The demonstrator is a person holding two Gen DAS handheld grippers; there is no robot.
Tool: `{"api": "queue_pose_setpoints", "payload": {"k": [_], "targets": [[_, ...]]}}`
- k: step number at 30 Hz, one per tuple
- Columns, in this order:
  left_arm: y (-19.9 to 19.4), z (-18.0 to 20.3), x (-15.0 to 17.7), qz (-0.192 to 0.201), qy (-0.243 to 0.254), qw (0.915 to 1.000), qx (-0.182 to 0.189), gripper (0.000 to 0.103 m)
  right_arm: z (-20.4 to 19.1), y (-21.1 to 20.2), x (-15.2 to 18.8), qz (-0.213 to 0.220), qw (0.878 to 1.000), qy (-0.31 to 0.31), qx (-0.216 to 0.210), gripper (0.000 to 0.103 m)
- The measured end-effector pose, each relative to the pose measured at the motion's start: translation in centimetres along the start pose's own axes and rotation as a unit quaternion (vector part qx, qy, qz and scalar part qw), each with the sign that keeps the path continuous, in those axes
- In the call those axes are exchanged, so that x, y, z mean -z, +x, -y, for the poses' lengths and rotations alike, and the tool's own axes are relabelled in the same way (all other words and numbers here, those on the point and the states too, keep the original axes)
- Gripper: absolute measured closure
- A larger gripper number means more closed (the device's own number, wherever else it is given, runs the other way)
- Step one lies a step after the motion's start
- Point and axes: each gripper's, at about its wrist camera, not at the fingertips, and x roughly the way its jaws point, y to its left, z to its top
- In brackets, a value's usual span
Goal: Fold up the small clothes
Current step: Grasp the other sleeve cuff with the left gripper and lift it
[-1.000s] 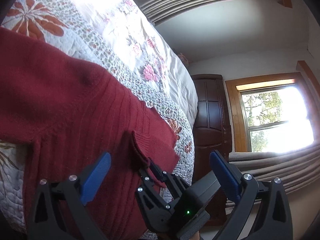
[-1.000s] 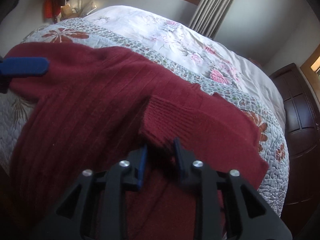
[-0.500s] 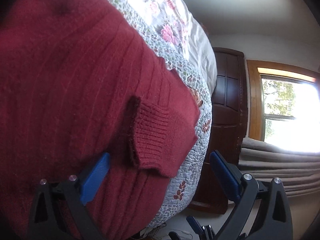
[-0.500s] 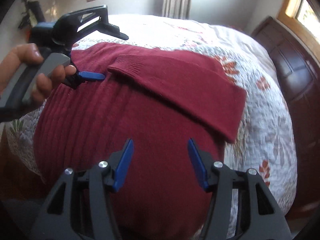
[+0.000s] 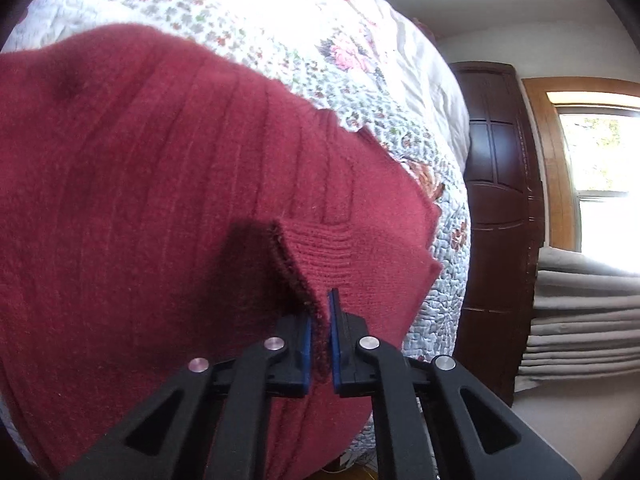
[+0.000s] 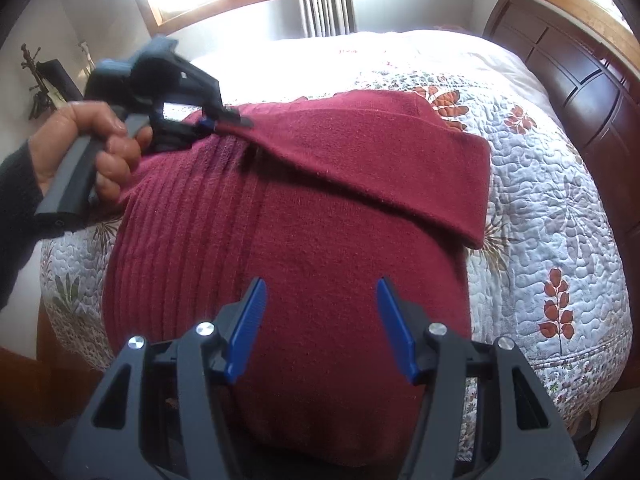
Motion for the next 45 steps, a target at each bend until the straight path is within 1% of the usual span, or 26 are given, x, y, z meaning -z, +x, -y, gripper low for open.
{"api": "queue_pose_setpoints", "payload": {"k": [2, 5, 8, 11, 12, 14, 17, 19, 20, 22, 26, 30, 32, 33, 34, 35, 36, 38, 39, 40, 42, 45], "targets": [[-1.4, 1.3, 0.0, 0.013, 0.019, 0.9994, 0.027, 0.097, 0.0, 0.0, 0.2, -0.003, 1.000, 0.001, 0.003, 0.046], [-4.6, 3.1, -0.2, 0.037, 0.051, 0.9962, 0.060, 0.097, 0.2, 0.0, 0.4, -0.008, 1.000, 0.004, 0.005, 0.046], [-8.5, 4.0, -0.8, 0.068, 0.074, 0.9921, 0.076, 0.097, 0.2, -0.1, 0.5, -0.009, 1.000, 0.003, 0.005, 0.046], [-12.6, 2.0, -1.3, 0.095, 0.076, 0.9901, 0.069, 0.097, 0.1, -0.2, 0.6, -0.007, 1.000, 0.002, 0.004, 0.046], [-13.5, 0.8, -1.7, 0.101, 0.067, 0.9905, 0.064, 0.097, 0.1, -0.2, 0.6, -0.007, 1.000, 0.002, 0.004, 0.046], [-14.1, -1.8, -2.5, 0.103, 0.040, 0.9924, 0.055, 0.097, 0.0, -0.1, 0.6, -0.008, 1.000, 0.004, 0.002, 0.046], [-13.6, -5.7, -3.1, 0.090, 0.003, 0.9950, 0.042, 0.097, -0.4, 0.2, 0.6, -0.012, 1.000, -0.002, 0.001, 0.046], [-12.2, -7.7, -3.0, 0.080, -0.021, 0.9957, 0.041, 0.097, -0.6, 0.2, 0.5, -0.013, 1.000, -0.007, 0.000, 0.046], [-11.1, -8.3, -2.8, 0.076, -0.027, 0.9961, 0.036, 0.097, -0.7, 0.3, 0.5, -0.014, 1.000, -0.009, 0.000, 0.046], [-10.3, -9.5, -2.7, 0.074, -0.034, 0.9962, 0.030, 0.097, -0.9, 0.3, 0.4, -0.014, 1.000, -0.012, 0.000, 0.046], [-9.3, -11.0, -2.7, 0.071, -0.048, 0.9962, 0.020, 0.097, -0.8, 0.3, 0.4, -0.016, 1.000, -0.010, 0.001, 0.046], [-8.8, -12.1, -2.7, 0.065, -0.049, 0.9966, 0.010, 0.097, -0.6, 0.4, 0.5, -0.020, 1.000, -0.011, 0.004, 0.046], [-8.5, -12.6, -2.6, 0.056, -0.051, 0.9971, 0.009, 0.097, -0.6, 0.4, 0.5, -0.021, 1.000, -0.013, 0.004, 0.046], [-8.5, -12.8, -2.5, 0.059, -0.053, 0.9968, 0.002, 0.094, -0.6, 0.4, 0.4, -0.021, 1.000, -0.014, 0.004, 0.046], [-9.0, -13.2, -2.5, 0.072, -0.060, 0.9955, -0.015, 0.086, -0.6, 0.4, 0.4, -0.021, 1.000, -0.015, 0.004, 0.046], [-9.9, -13.4, -2.3, 0.094, -0.068, 0.9928, -0.032, 0.083, -0.6, 0.3, 0.3, -0.019, 1.000, -0.016, 0.004, 0.046], [-11.0, -13.2, -2.0, 0.117, -0.073, 0.9898, -0.036, 0.080, -0.5, 0.3, 0.3, -0.018, 1.000, -0.017, 0.005, 0.046], [-12.7, -11.8, -1.4, 0.152, -0.064, 0.9861, -0.022, 0.072, -0.4, 0.2, 0.2, -0.015, 1.000, -0.014, 0.004, 0.043], [-12.9, -11.0, -1.1, 0.160, -0.057, 0.9854, -0.012, 0.064, -0.4, 0.2, 0.2, -0.015, 1.000, -0.011, 0.002, 0.043], [-12.4, -10.0, -1.0, 0.155, -0.046, 0.9868, -0.001, 0.056, -0.4, 0.4, 0.1, -0.017, 1.000, -0.010, -0.001, 0.043], [-10.1, -8.6, -0.8, 0.124, -0.028, 0.9918, 0.012, 0.055, -0.6, 0.6, -0.2, -0.020, 1.000, -0.012, -0.012, 0.043], [-6.8, -9.0, -0.6, 0.092, -0.039, 0.9950, -0.004, 0.055, -1.6, 0.0, -0.7, -0.007, 0.999, -0.032, -0.018, 0.041]]}}
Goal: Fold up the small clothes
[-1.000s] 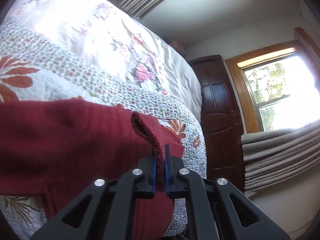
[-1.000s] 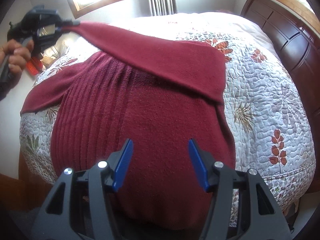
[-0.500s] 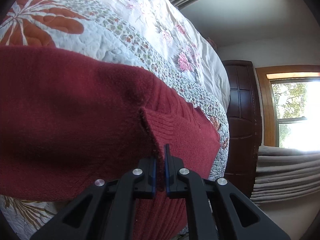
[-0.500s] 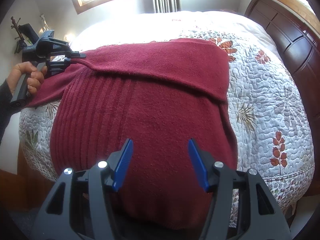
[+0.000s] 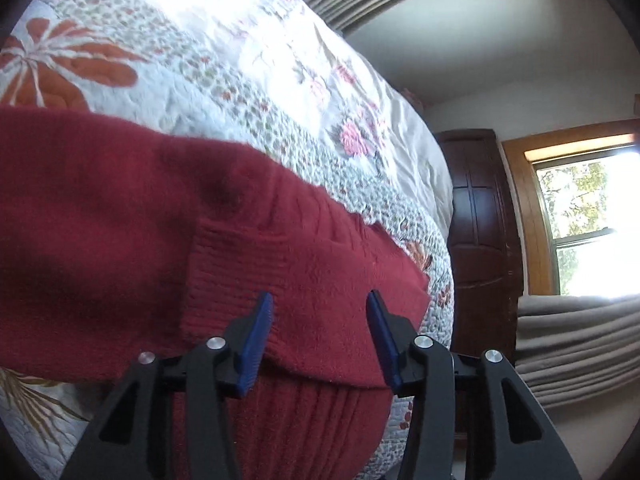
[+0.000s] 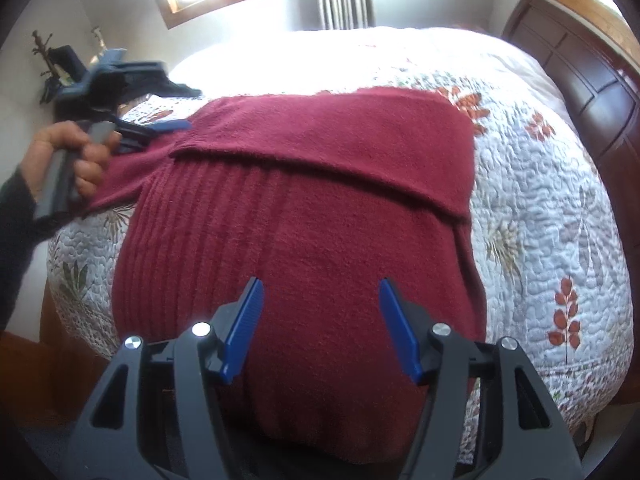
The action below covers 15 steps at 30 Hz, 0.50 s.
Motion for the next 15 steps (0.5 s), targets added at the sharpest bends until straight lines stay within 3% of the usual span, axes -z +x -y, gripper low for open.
{"api": "queue_pose_setpoints", "payload": {"k": [3, 6, 9, 11, 15], "targets": [[1.3, -1.8, 0.5, -0.001, -0.021, 0.9998, -0.007, 0.060, -0.5, -0.5, -0.5, 0.011, 1.000, -0.008, 0.001, 0.040], [-0.3, -3.5, 0.7, 0.015, -0.045, 0.9988, 0.007, 0.064, -0.5, -0.7, -0.8, 0.012, 1.000, -0.005, 0.000, 0.039], [-4.2, -5.4, 0.6, 0.064, -0.051, 0.9965, -0.018, 0.041, -0.5, -0.5, -1.0, 0.008, 1.000, -0.006, -0.002, 0.038], [-8.1, -8.1, 0.6, 0.099, -0.076, 0.9921, -0.009, 0.037, -0.7, -0.3, -1.3, 0.006, 1.000, -0.010, -0.007, 0.038], [-18.5, -14.6, 2.6, 0.195, -0.140, 0.9707, 0.001, 0.018, -1.5, -0.1, -2.3, 0.016, 1.000, -0.018, -0.018, 0.032]]}}
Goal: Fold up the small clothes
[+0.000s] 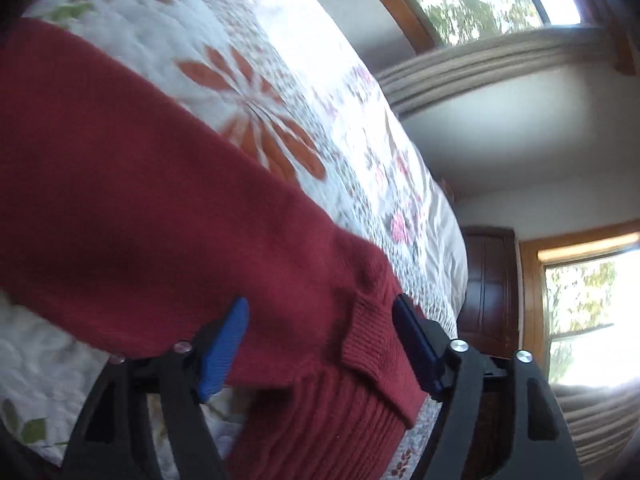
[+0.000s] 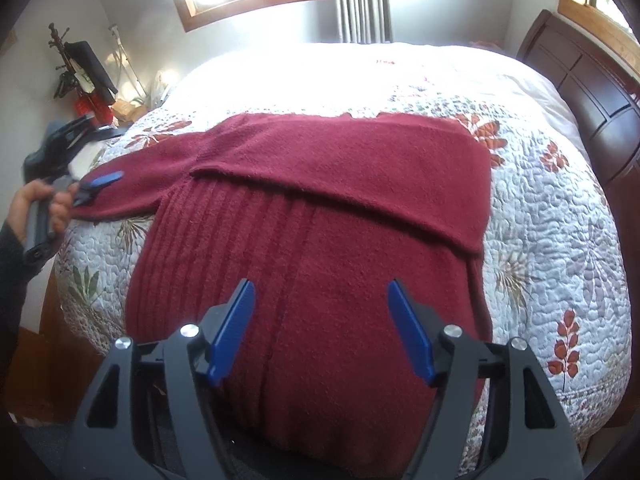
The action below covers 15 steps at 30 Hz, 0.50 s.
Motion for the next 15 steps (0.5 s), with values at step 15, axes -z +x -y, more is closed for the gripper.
{"api": "queue_pose_setpoints", "payload": {"k": [15], "targets": [[-12.7, -18.7, -7.5, 0.143, -0.197, 0.9687, -0.049, 0.011, -6.9, 1.4, -2.4, -0.020, 0.996, -0.086, -0.024, 0.028]]}}
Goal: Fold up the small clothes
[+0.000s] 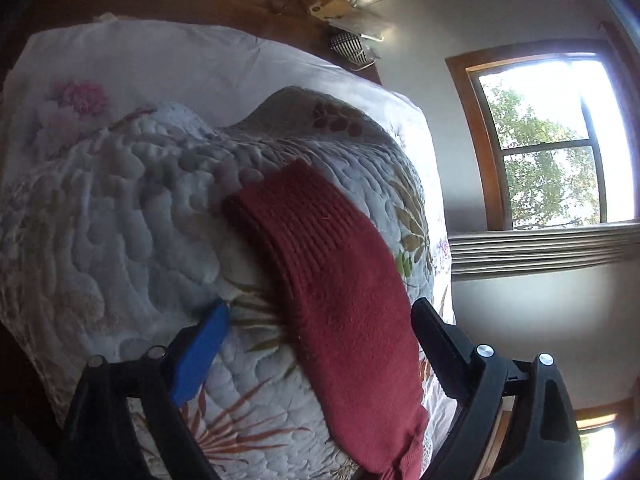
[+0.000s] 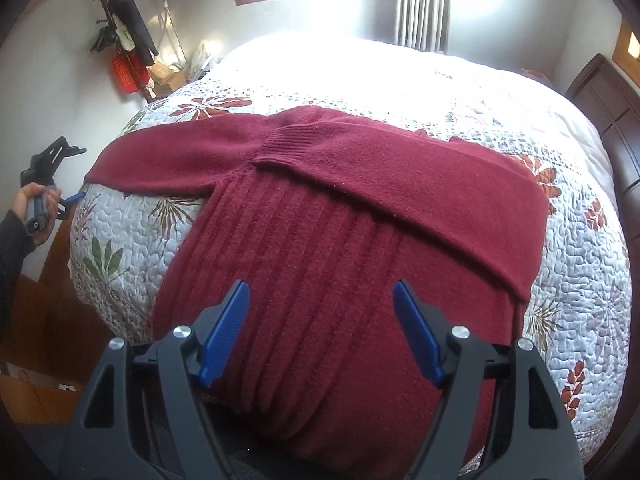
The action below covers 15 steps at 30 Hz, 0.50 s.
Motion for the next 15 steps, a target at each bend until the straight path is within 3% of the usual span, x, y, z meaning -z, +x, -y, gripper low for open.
{"api": "queue_pose_setpoints", "payload": {"k": [3, 5, 6, 7, 8, 10, 15], "targets": [[0.4, 0.7, -0.5, 0.010, 0.006, 0.9999, -0.006, 0.011, 0.3, -0.3, 0.4, 0.001, 1.000, 0.011, 0.006, 0.028], [0.3, 1.3, -1.2, 0.012, 0.015, 0.9997, -0.017, 0.033, 0.7, -0.5, 0.7, 0.000, 1.000, 0.019, 0.009, 0.028], [0.7, 1.4, -1.8, 0.005, 0.015, 0.9993, -0.035, 0.058, 1.0, -0.6, 0.9, 0.000, 1.000, 0.023, 0.012, 0.028], [0.7, 1.3, -1.9, 0.001, 0.012, 0.9988, -0.047, 0.069, 1.1, -0.7, 1.1, 0.000, 1.000, 0.028, 0.013, 0.027], [0.7, 1.3, -2.1, 0.000, 0.011, 0.9987, -0.050, 0.073, 1.4, -0.7, 1.3, -0.001, 0.999, 0.031, 0.014, 0.027], [0.4, 1.4, -2.2, 0.003, 0.019, 0.9984, -0.053, 0.093, 1.8, -0.8, 1.5, -0.002, 0.999, 0.037, 0.015, 0.027], [-1.1, 3.5, -2.0, 0.022, 0.055, 0.9976, -0.036, 0.095, 2.6, -1.3, 1.9, 0.003, 0.999, 0.053, 0.013, 0.027]]}}
